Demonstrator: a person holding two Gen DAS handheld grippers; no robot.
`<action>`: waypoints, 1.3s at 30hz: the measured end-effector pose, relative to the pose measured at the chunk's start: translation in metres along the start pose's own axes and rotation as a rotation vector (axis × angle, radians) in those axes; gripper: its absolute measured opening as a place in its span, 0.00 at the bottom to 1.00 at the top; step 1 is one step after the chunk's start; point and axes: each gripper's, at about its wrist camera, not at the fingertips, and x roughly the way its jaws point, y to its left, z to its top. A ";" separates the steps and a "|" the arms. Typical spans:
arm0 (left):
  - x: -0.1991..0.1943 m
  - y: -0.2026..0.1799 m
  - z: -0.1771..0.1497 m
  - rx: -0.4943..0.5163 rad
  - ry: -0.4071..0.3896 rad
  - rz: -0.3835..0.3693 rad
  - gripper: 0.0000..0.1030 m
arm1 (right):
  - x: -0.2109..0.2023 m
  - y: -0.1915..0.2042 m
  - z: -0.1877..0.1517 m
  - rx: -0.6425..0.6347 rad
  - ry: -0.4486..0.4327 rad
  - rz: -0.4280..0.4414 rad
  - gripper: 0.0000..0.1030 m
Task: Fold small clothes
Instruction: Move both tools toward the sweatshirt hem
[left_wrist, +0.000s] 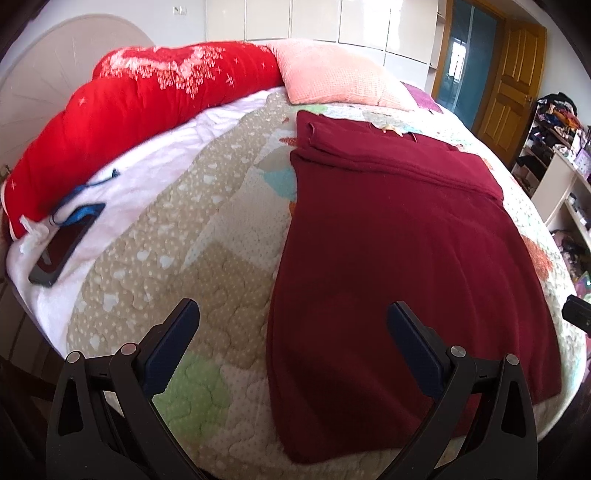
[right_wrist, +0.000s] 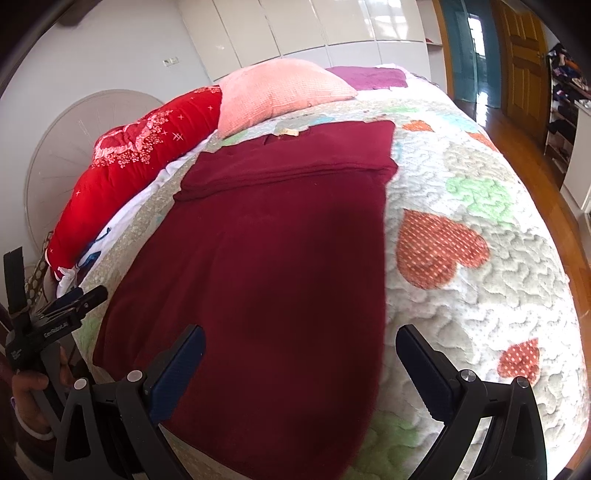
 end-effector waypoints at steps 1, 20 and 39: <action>-0.001 0.003 -0.003 -0.009 0.008 -0.010 0.99 | -0.001 -0.002 -0.002 0.005 0.003 -0.004 0.99; 0.009 0.012 -0.035 -0.061 0.137 -0.126 0.99 | -0.004 -0.036 -0.054 0.034 0.110 0.094 0.74; 0.019 0.005 -0.035 -0.049 0.146 -0.094 0.99 | 0.002 -0.030 -0.059 0.053 0.101 0.233 0.53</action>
